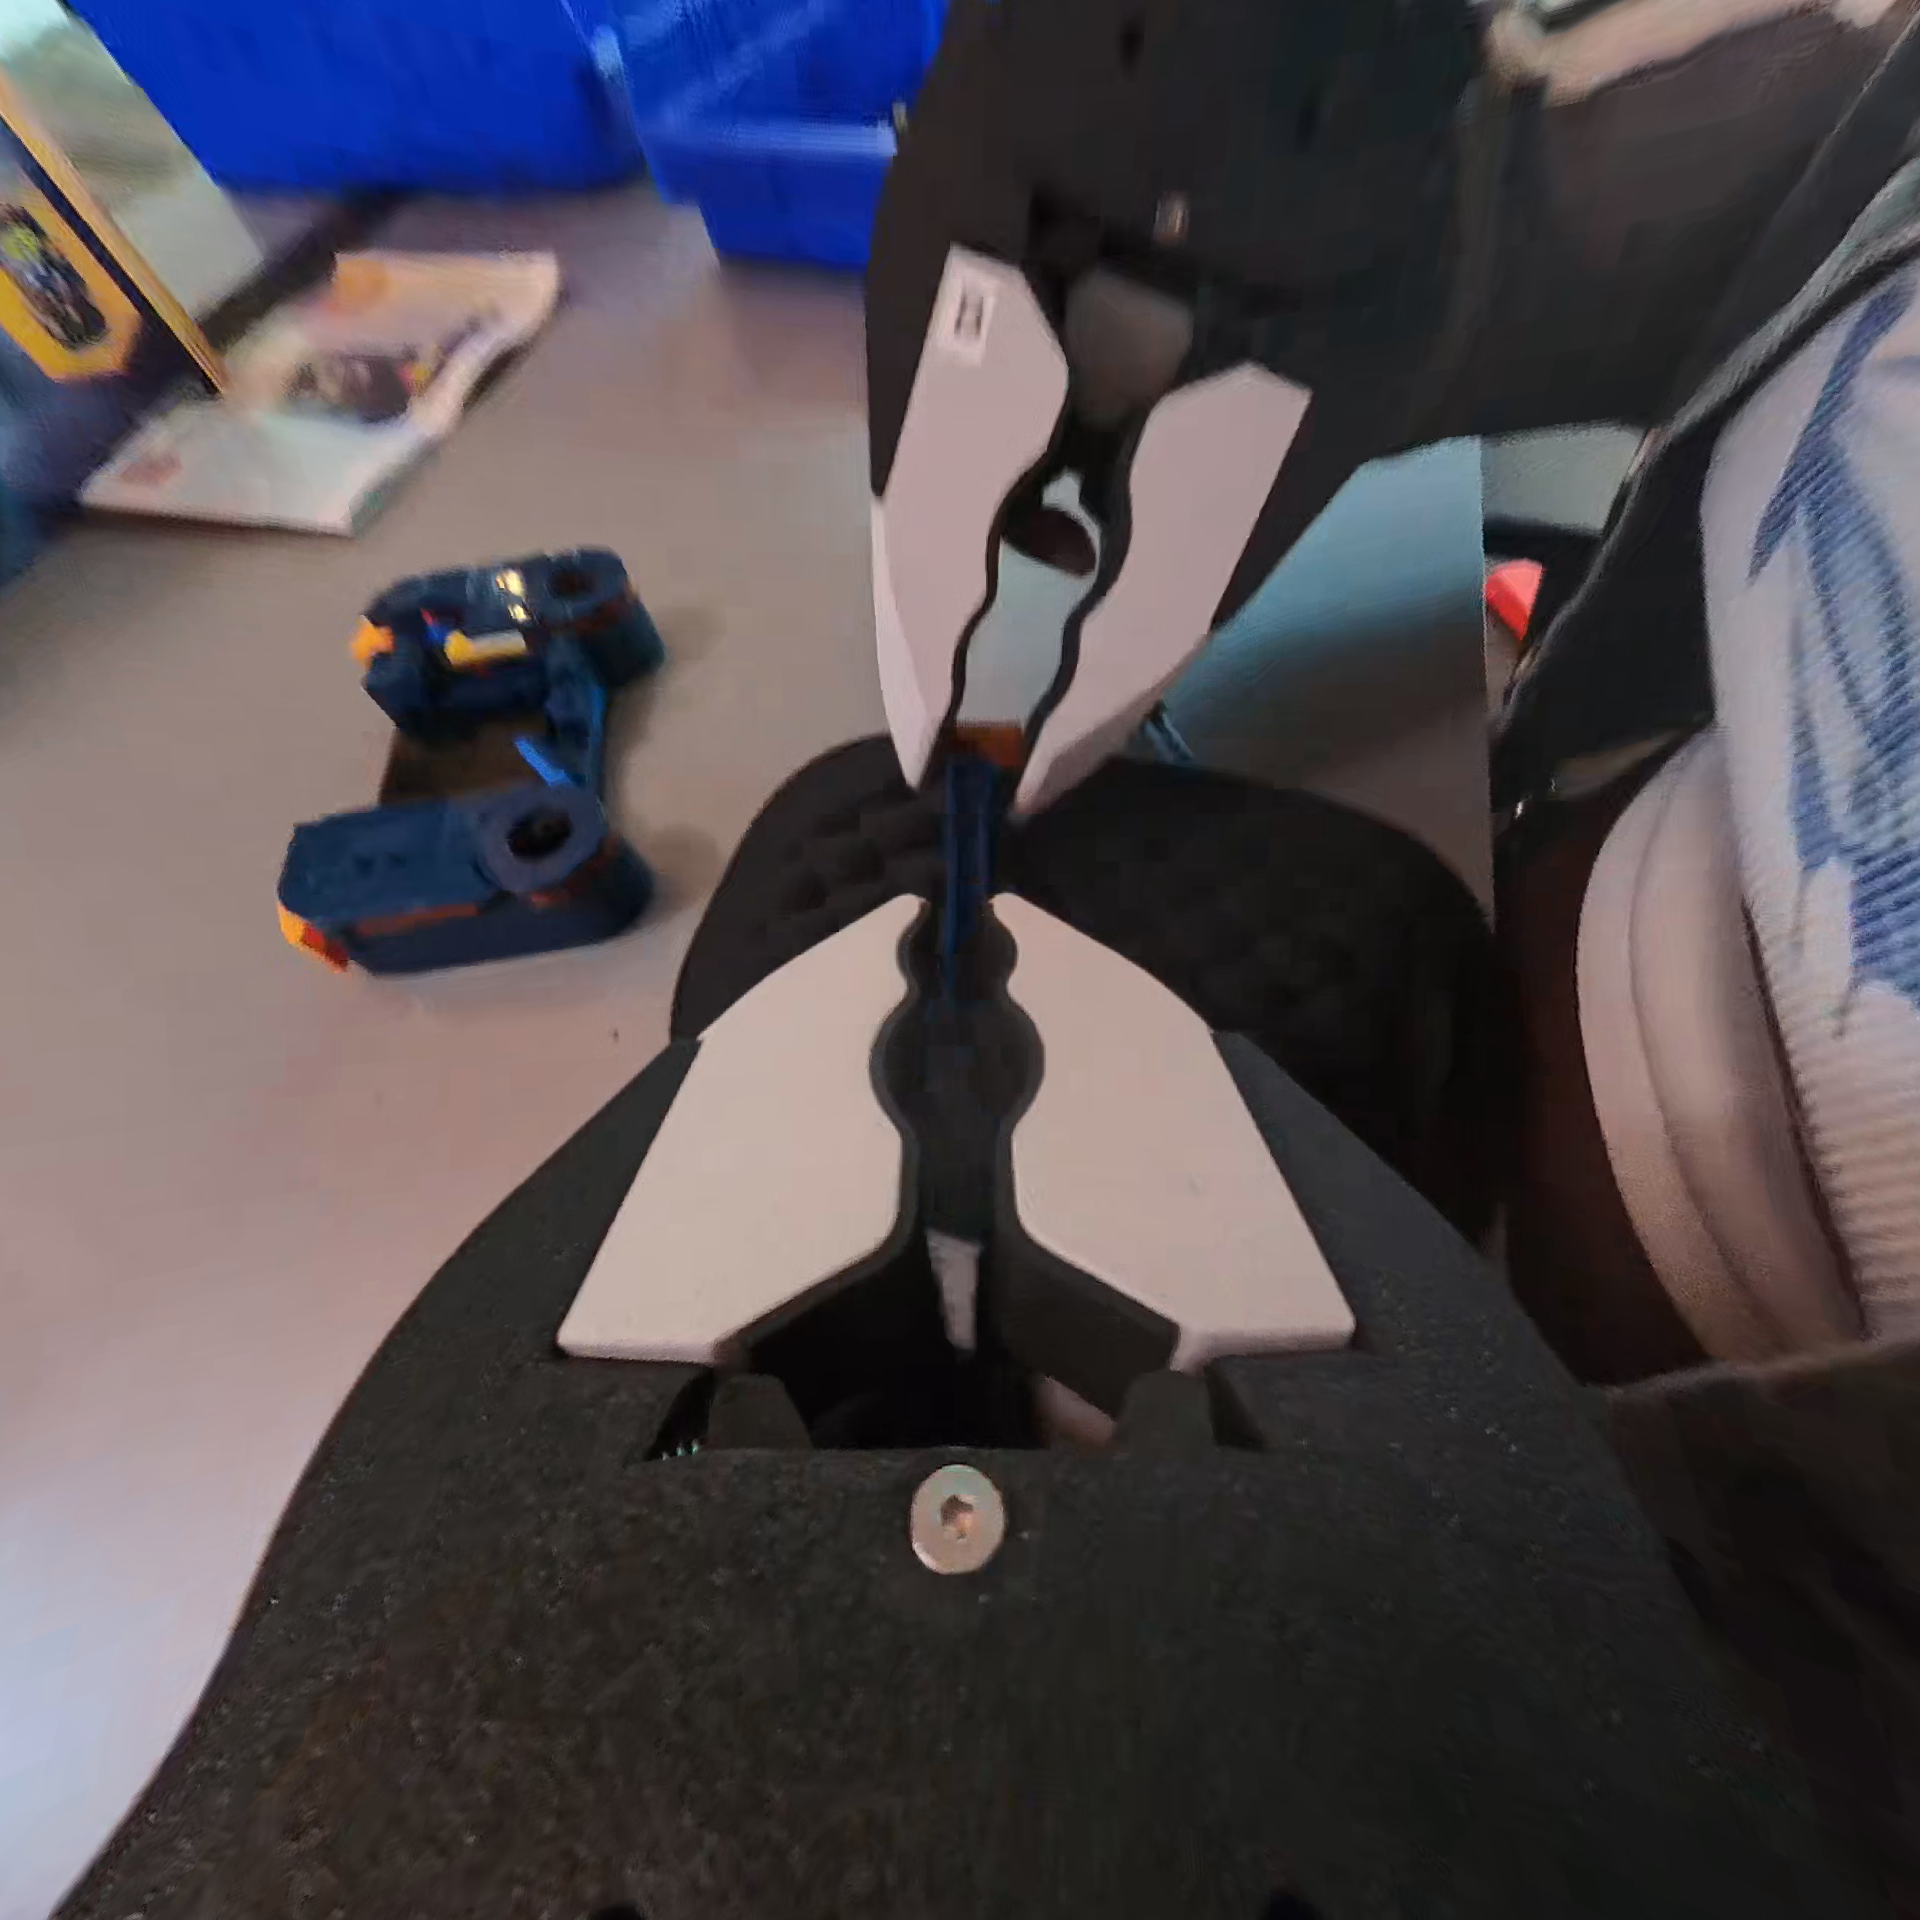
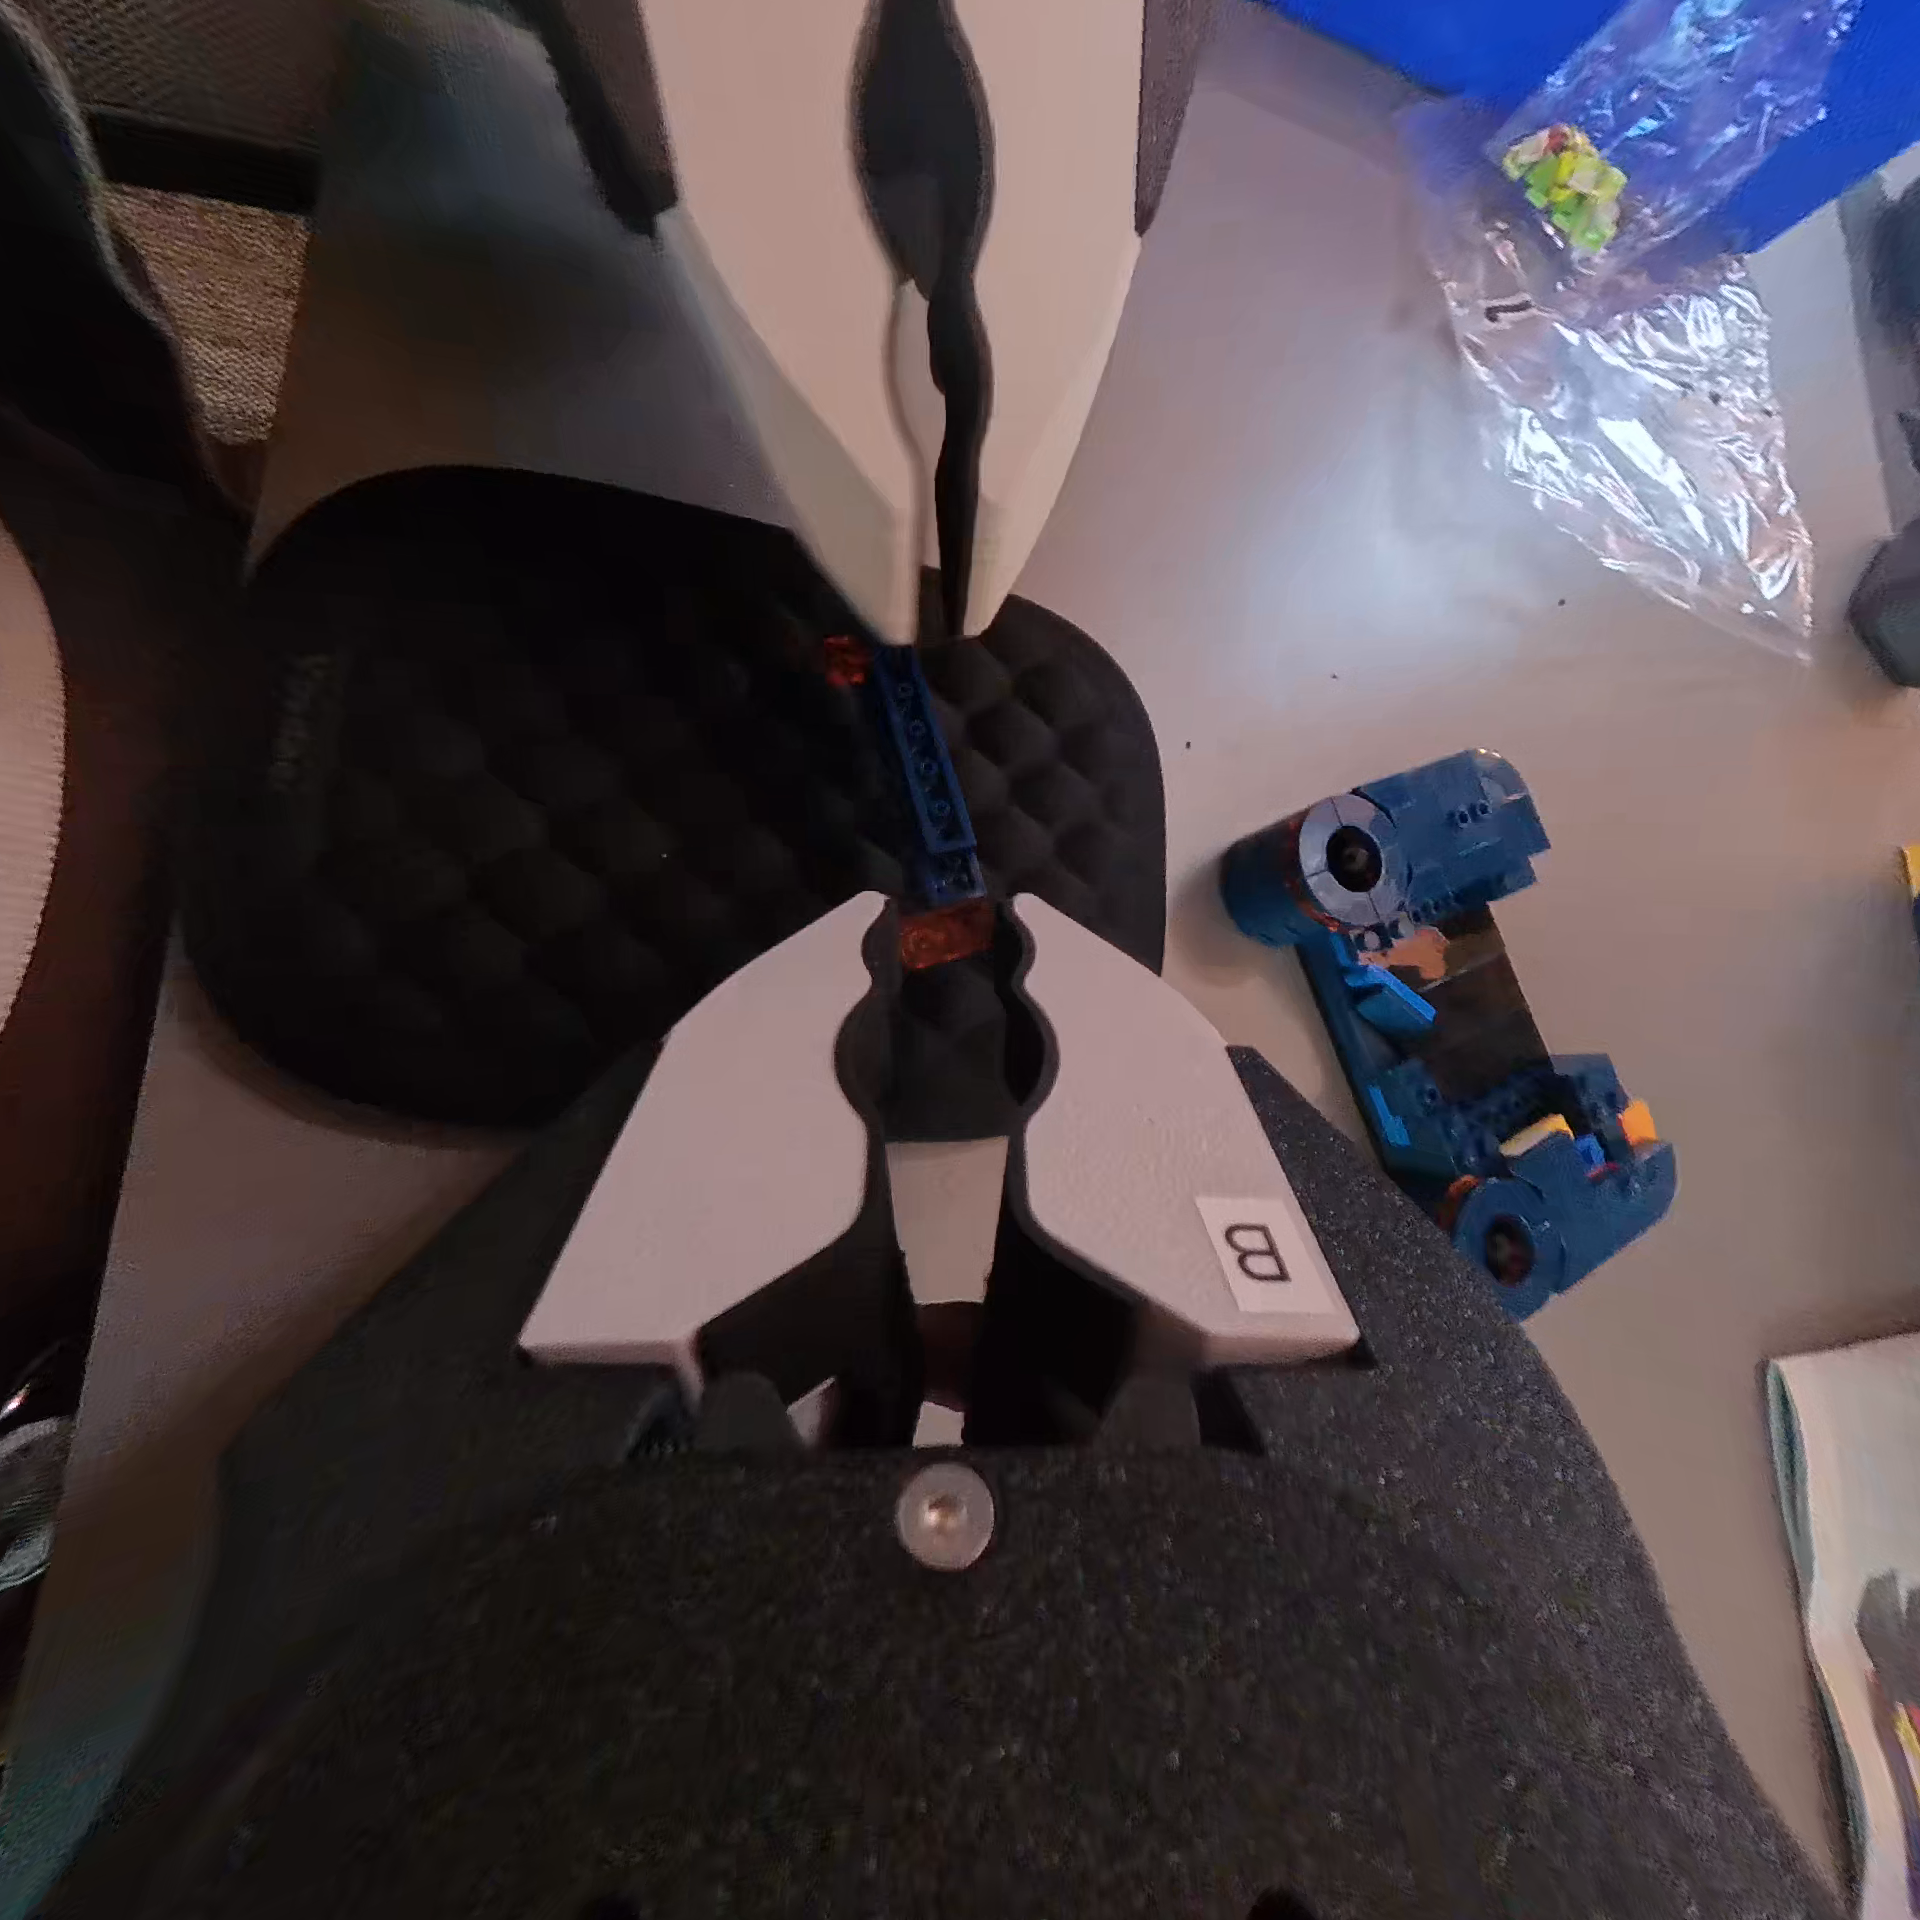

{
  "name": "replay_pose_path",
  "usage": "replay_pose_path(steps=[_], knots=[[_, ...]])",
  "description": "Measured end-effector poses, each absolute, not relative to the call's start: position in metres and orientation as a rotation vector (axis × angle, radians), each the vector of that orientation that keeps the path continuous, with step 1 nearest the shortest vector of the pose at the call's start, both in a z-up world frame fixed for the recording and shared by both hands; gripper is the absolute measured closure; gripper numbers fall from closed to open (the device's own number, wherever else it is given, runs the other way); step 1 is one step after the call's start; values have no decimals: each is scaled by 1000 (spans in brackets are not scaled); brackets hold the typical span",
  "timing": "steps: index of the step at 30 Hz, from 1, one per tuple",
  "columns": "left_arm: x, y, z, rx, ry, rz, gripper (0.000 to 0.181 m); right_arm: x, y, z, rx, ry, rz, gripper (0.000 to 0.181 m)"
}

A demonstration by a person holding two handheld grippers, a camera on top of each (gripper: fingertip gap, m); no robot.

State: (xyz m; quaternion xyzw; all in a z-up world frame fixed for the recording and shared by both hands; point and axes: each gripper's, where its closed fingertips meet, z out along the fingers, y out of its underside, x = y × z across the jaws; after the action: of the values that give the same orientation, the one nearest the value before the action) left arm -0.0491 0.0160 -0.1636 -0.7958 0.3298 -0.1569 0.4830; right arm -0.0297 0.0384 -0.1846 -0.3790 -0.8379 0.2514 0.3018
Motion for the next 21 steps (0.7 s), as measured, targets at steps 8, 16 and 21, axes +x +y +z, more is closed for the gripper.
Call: replay_pose_path(steps=[8, 16, 21], knots=[[-34, 27, -174, -2005, 941, -153, 167, -25, 31, -184, -969, -2246, 417, 164], [-29, 28, -180, -2033, 1036, -41, 172, -24, 30, -184, -958, -2226, 335, 164], [-27, 27, -182, -2035, 1034, -9, 172, -23, 29, -187, -946, -2170, 410, 163]])
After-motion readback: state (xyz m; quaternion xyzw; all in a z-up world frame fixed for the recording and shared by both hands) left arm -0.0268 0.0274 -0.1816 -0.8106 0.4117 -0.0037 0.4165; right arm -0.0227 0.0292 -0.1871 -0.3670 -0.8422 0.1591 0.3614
